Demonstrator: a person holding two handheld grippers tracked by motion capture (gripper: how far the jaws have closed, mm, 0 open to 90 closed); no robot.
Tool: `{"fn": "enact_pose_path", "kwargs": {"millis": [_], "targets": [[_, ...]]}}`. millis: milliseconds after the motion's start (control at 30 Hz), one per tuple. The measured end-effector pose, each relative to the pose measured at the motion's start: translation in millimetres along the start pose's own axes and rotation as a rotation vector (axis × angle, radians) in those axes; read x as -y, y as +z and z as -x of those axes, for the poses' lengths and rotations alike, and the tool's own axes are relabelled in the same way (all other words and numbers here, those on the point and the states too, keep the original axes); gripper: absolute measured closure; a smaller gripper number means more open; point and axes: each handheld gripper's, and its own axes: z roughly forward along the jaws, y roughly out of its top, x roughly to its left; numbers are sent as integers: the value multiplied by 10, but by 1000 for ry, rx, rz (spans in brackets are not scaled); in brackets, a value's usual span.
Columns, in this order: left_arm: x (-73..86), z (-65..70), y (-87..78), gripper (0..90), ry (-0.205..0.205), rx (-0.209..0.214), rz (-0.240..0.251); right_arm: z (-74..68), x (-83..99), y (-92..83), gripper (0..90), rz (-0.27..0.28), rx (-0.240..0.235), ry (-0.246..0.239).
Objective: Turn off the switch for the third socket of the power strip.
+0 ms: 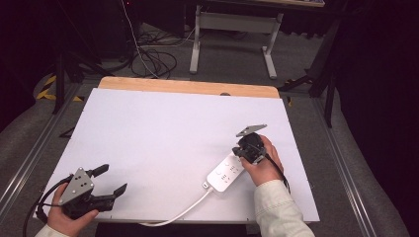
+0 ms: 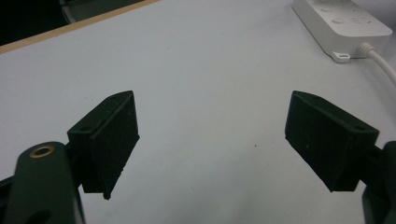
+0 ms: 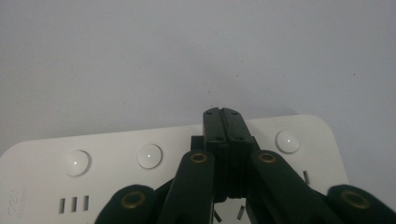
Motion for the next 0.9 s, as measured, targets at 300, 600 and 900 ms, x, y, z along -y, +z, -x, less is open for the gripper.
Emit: {"fn": "enact_pose_path", "kwargs": {"millis": [300, 600, 900], "targets": [[0, 1, 0, 178, 1, -1, -1, -1, 13, 59, 900, -28, 11, -7], [0, 2, 2, 178, 1, 0, -2, -9, 18, 78, 900, -35, 15, -11], [1, 8, 4, 178, -2, -1, -1, -17, 40, 98, 900, -29, 19, -14]]}}
